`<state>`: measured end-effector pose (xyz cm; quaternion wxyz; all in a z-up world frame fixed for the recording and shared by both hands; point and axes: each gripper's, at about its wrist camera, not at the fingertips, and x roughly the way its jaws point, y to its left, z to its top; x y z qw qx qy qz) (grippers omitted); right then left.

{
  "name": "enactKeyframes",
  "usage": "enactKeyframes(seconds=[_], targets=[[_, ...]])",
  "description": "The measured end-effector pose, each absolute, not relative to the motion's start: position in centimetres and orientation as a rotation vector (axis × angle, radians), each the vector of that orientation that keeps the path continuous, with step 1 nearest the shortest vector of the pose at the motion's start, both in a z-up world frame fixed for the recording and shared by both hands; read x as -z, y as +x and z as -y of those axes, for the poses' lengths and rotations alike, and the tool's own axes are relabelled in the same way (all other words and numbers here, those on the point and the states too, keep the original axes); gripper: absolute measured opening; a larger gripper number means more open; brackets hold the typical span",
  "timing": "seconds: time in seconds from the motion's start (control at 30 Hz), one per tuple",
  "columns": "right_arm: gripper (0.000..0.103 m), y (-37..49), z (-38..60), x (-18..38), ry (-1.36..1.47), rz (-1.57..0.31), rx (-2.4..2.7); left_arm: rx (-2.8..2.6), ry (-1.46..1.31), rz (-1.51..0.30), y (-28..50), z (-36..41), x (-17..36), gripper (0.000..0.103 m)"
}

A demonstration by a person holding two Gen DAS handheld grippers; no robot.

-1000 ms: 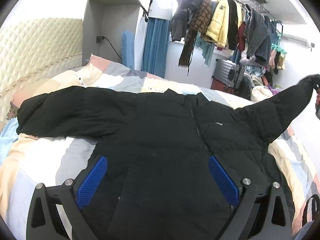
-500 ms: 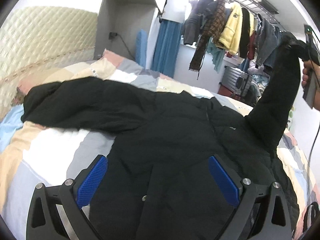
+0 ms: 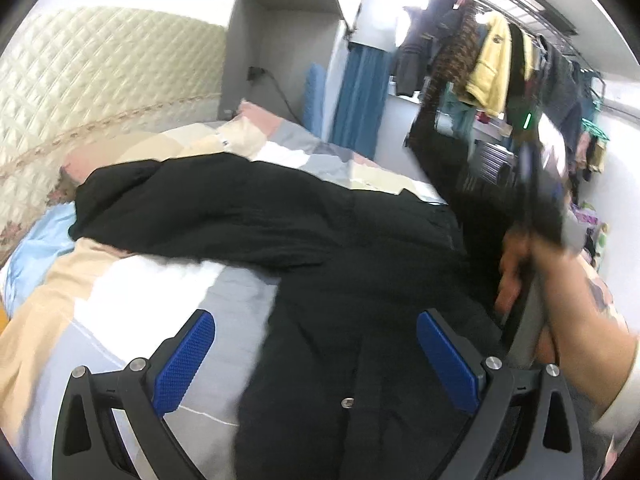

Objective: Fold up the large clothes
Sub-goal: 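Fold the held sleeve across the jacket body with the right gripper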

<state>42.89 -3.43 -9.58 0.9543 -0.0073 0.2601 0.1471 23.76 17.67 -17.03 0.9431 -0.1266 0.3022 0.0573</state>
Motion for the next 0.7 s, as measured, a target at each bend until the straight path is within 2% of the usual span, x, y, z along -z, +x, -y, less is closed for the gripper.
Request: enactKeyframes(seconds=[0.17,0.3,0.43,0.7], targets=[[0.008,44.8,1.3,16.8,-0.105,-0.695,-0.34,-0.118,-0.258,-0.631,24.4,-17.9,17.6,0.102],[0.008,45.3,1.0,19.7,-0.122,-0.762,-0.329,-0.108,-0.239,-0.651,25.0,-17.3,18.2,0.102],[0.008,44.2,1.5,18.7,-0.1,-0.693,-0.329,-0.113,-0.239,-0.666,25.4,-17.2,18.7,0.102],[0.012,42.3,1.1,17.5,-0.094,-0.737,-0.356,-0.078,-0.249,-0.657,25.1,-16.6,18.3,0.102]])
